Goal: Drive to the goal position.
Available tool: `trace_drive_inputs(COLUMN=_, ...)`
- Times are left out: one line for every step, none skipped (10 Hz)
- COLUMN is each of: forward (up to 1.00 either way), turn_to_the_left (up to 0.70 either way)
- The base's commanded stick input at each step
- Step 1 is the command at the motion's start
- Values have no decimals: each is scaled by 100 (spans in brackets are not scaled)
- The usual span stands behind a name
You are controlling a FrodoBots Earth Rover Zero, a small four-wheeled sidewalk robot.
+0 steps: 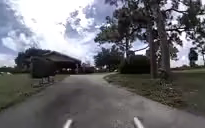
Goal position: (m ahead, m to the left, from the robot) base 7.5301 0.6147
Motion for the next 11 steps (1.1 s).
trace_drive_inputs(forward=70, turn_to_the_left=0)
trace_drive_inputs(forward=70, turn_to_the_left=0)
trace_drive_inputs(forward=70, turn_to_the_left=0)
trace_drive_inputs(forward=70, turn_to_the_left=0)
trace_drive_inputs(forward=70, turn_to_the_left=0)
trace_drive_inputs(forward=70, turn_to_the_left=0)
trace_drive_inputs(forward=70, turn_to_the_left=0)
trace_drive_inputs(forward=70, turn_to_the_left=0)
trace_drive_inputs(forward=70, turn_to_the_left=0)
trace_drive_inputs(forward=70, turn_to_the_left=0)
trace_drive_inputs(forward=70, turn_to_the_left=0)
